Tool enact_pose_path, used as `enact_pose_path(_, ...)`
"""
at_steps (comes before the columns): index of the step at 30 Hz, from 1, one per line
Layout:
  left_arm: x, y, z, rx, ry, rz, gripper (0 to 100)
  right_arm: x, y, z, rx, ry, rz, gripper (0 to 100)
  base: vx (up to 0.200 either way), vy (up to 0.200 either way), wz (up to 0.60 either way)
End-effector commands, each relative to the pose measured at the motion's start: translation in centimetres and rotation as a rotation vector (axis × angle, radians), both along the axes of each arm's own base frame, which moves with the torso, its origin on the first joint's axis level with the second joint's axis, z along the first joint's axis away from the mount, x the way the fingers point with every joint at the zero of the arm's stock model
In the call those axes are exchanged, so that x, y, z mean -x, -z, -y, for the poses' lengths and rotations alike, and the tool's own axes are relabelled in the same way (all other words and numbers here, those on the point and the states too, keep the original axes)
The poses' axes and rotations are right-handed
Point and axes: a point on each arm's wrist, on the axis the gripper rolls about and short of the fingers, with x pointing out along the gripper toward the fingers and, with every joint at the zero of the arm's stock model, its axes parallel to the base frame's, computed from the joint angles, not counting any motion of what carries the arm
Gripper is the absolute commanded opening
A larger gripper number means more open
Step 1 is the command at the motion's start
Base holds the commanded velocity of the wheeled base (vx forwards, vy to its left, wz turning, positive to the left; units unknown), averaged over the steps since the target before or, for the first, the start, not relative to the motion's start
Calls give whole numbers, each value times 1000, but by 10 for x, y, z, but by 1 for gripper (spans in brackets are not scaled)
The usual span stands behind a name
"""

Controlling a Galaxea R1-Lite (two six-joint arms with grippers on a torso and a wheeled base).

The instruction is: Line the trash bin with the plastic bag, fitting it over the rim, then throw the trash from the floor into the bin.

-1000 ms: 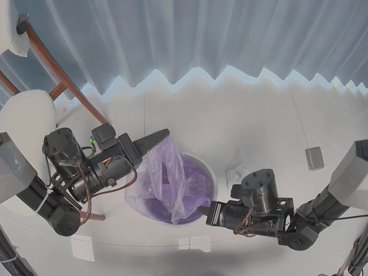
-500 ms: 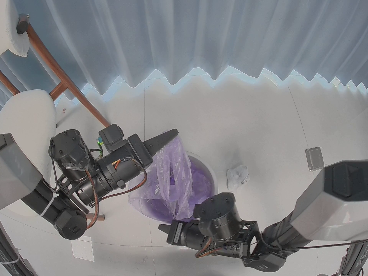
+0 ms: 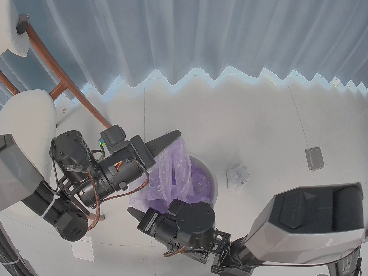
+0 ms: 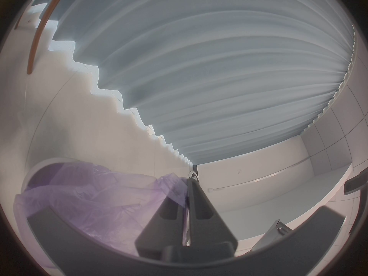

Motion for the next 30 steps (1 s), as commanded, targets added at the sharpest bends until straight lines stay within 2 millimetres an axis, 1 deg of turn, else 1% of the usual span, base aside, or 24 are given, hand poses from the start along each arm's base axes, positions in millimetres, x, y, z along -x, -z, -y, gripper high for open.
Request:
enact_pose_path(1,0,0,0,1,0,-1,0,3,51,-8,-14,41,-10,0,0,0,0)
enact_pose_path(2,0,0,0,1,0,-1,0,3,51,-8,-14,41,-10,0,0,0,0)
enact_pose_path(3,1,-1,0,4,0,3,0,0,47,-8,-62,61,18,0,0,0,0)
enact_pose_path(7,3,-6,-1,15,5,7,0,-20,36,-1,-98,113,39,0,0,0,0)
enact_pose_path(8,3,-6,-1,15,5,7,0,-22,36,-1,-99,119,40,0,0,0,0)
enact_pose_path(9,3,-6,-1,15,5,7,0,-30,35,0,-108,151,49,0,0,0,0)
enact_pose_path(12,3,-6,-1,16,5,8,0,-42,37,0,-113,223,75,0,0,0,0)
enact_pose_path(16,3,-7,-2,17,4,9,0,-64,38,10,-100,322,118,0,0,0,0)
enact_pose_path(19,3,-6,-2,12,3,9,0,-69,38,18,-86,351,115,0,0,0,0)
enact_pose_path(23,0,-2,-3,1,-8,4,0,-71,46,29,-34,394,107,0,0,0,0)
enact_pose_path(24,-2,2,-4,-4,-14,-5,0,-72,51,34,-8,407,100,0,0,0,0)
enact_pose_path(26,-3,3,-4,-7,-16,-9,0,-71,52,36,1,407,99,0,0,0,0)
enact_pose_path(27,-5,9,-3,-16,-17,-25,0,-72,57,45,30,421,86,0,0,0,0)
enact_pose_path(30,-11,18,-4,-46,-34,-31,0,-70,52,51,38,425,81,0,0,0,0)
